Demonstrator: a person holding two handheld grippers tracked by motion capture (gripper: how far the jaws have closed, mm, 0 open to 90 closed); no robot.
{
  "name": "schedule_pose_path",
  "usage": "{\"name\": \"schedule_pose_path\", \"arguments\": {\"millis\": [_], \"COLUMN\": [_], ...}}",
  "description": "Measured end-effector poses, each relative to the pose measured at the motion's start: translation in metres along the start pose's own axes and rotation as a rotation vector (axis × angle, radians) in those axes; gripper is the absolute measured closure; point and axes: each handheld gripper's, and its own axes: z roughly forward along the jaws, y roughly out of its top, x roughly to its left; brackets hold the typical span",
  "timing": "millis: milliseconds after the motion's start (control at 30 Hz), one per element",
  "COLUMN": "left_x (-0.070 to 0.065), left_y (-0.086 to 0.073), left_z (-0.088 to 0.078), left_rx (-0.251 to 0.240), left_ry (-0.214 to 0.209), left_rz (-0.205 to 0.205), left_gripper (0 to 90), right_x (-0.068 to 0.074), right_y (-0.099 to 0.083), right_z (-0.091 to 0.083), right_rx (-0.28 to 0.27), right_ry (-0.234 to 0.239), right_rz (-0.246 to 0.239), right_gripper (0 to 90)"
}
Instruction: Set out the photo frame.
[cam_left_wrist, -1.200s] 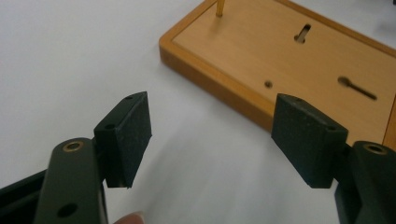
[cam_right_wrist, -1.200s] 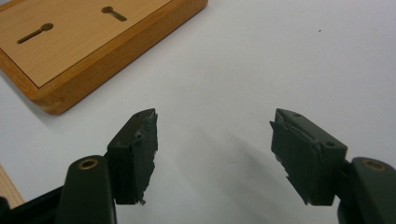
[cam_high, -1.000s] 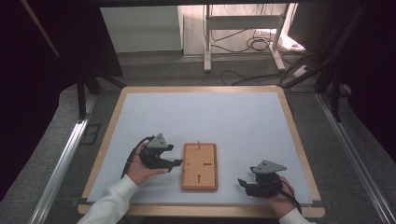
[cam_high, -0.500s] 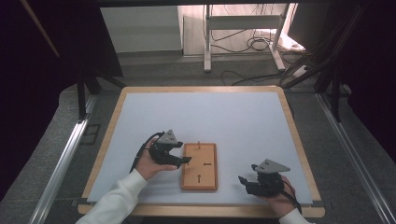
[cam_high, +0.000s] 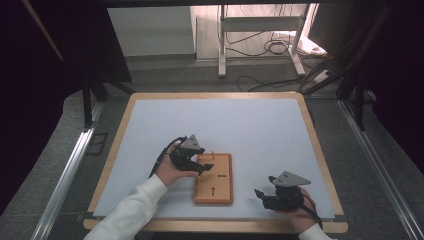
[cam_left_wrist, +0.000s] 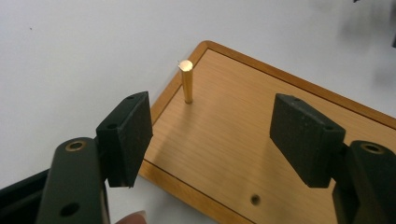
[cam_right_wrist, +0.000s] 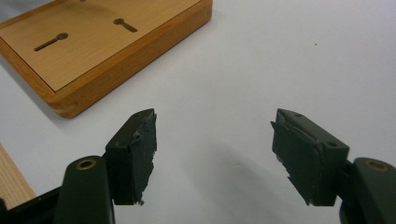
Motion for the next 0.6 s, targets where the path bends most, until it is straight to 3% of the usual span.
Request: {"name": "schedule_pose_path", "arguments": {"millis": [133, 333, 600], "left_x": [0.005, 0.011, 0.017], "left_y": [0.003, 0.007, 0.007], "left_z": [0.006, 0.011, 0.020], "left_rx": [-0.004, 0.002, -0.012], "left_ry": [0.000, 0.010, -0.018], "left_rz": [-0.023, -0.025, -0.029], "left_gripper": [30.8, 31.5, 35.9], "right_x": [0.000, -0.002, -0.003], "right_y": [0.000, -0.001, -0.001], "right_z": [0.001, 0.002, 0.002], "right_rx": [0.003, 0.009, 0.009], "right_ry": [0.006, 0.004, -0.002], "right_rz": [-0.003, 0.001, 0.002], "right_gripper": [30.6, 30.5, 30.4]}}
